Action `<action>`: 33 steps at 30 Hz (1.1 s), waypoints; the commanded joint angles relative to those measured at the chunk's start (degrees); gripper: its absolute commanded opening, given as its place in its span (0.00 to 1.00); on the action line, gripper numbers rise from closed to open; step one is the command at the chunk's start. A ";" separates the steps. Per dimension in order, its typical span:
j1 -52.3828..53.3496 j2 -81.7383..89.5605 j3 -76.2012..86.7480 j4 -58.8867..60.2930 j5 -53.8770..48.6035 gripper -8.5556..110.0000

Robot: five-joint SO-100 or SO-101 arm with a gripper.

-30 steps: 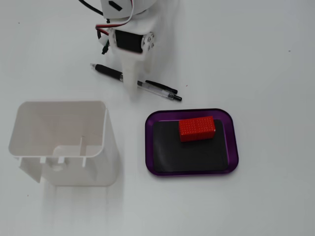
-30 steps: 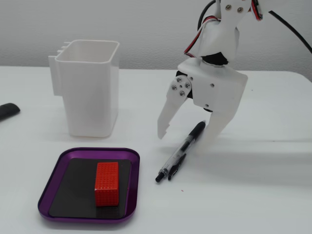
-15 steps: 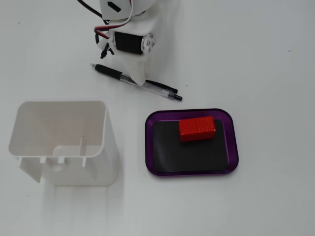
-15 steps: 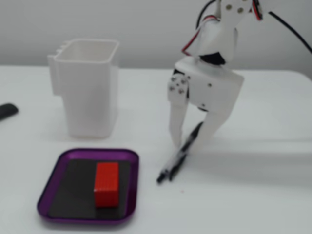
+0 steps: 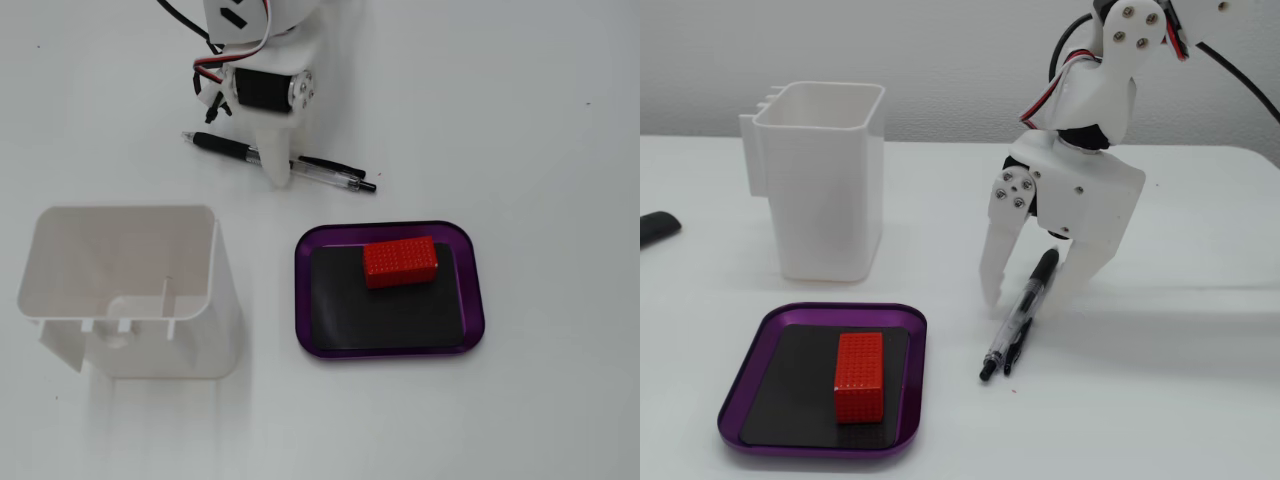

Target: Pick up the pen and put it in the pen holder.

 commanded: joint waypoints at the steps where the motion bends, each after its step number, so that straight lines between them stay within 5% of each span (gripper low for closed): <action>1: -0.26 0.18 0.00 0.00 -0.44 0.07; 12: -0.35 11.51 -11.69 13.01 1.32 0.07; 20: -0.26 25.66 -36.04 18.54 14.06 0.07; 33: -0.35 -0.88 -73.83 14.77 35.95 0.07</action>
